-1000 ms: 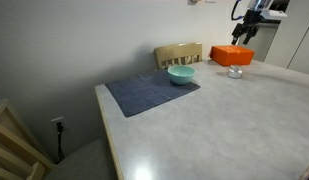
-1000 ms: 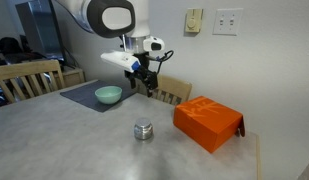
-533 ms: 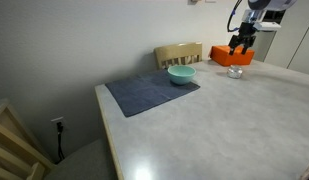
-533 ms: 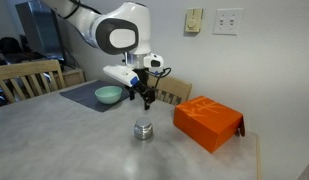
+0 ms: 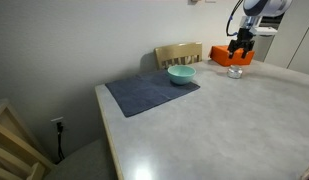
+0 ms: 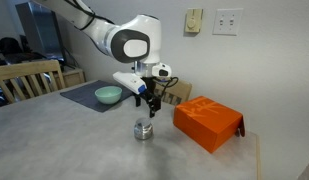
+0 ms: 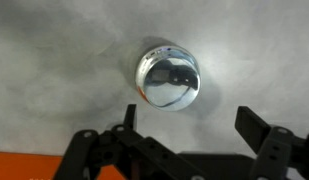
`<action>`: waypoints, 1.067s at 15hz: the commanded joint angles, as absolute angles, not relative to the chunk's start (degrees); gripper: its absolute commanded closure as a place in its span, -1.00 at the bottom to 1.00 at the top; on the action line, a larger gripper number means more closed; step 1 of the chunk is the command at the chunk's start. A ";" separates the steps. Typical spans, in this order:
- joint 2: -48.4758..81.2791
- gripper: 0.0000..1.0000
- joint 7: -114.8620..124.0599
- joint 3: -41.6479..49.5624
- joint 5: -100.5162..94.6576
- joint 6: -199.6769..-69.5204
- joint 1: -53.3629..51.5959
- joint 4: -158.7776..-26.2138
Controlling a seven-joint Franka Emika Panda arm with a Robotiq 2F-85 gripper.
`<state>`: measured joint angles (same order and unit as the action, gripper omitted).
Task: Open the silver candle container
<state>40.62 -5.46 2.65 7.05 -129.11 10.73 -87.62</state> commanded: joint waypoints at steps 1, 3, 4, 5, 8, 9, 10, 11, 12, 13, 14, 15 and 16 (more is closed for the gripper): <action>43.52 -1.00 -2.95 2.89 7.51 -124.44 11.28 -83.44; 44.35 -1.00 -1.31 2.90 7.80 -122.30 11.33 -82.52; 44.63 -1.00 -0.39 2.99 7.80 -121.34 11.18 -82.27; 44.95 -1.00 1.07 3.23 7.82 -120.92 10.92 -81.95; 45.81 -1.00 4.24 3.24 8.43 -119.60 10.78 -80.81; 46.05 -1.00 5.02 3.25 8.50 -119.33 10.76 -80.47; 46.14 -1.00 5.88 3.28 8.56 -118.96 10.69 -80.26; 46.47 -1.00 6.46 3.28 8.64 -118.42 10.75 -79.77; 46.80 -1.00 7.28 3.30 8.76 -117.93 10.73 -79.37; 47.26 -1.00 8.44 3.48 8.72 -117.40 10.55 -78.87; 47.72 -1.00 9.81 3.80 8.47 -116.74 10.28 -78.41; 48.28 -1.00 10.85 4.03 8.24 -116.42 10.11 -77.90; 48.73 -1.00 11.71 4.13 8.21 -115.77 10.04 -77.37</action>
<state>46.42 9.48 2.91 7.42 -119.03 10.75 -80.79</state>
